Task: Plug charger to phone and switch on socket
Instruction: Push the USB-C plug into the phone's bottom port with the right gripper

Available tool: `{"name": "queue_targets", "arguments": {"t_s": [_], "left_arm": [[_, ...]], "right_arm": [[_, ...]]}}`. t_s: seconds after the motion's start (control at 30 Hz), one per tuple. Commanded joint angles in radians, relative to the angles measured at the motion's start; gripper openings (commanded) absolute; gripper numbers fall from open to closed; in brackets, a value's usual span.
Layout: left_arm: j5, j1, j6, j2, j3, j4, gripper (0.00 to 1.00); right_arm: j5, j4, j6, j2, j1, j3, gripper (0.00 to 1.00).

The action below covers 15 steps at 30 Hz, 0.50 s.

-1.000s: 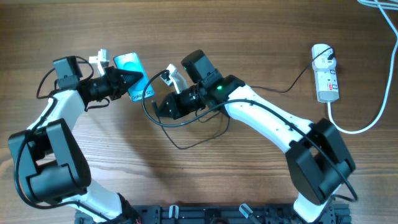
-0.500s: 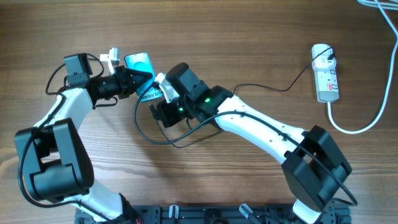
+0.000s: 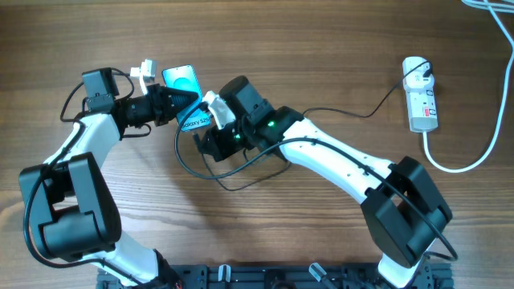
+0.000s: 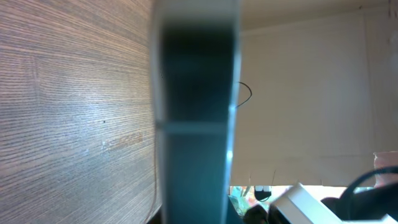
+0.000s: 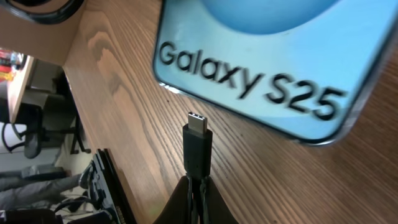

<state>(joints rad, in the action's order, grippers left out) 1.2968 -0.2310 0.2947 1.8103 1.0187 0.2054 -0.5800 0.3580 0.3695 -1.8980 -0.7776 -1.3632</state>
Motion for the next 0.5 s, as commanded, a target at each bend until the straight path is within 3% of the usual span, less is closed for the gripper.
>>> {"name": "queue_targets", "arguments": {"t_s": [0.0,0.47], "left_arm": [[0.053,-0.003,-0.020,-0.001,0.013,-0.008,0.04],[0.076,-0.003,-0.024,-0.001,0.013,-0.007,0.04]], "right_arm": [[-0.035,-0.006,0.004,-0.023,0.010,-0.003,0.04],[0.007,-0.005,0.026,-0.024,0.013,-0.003,0.04]]}}
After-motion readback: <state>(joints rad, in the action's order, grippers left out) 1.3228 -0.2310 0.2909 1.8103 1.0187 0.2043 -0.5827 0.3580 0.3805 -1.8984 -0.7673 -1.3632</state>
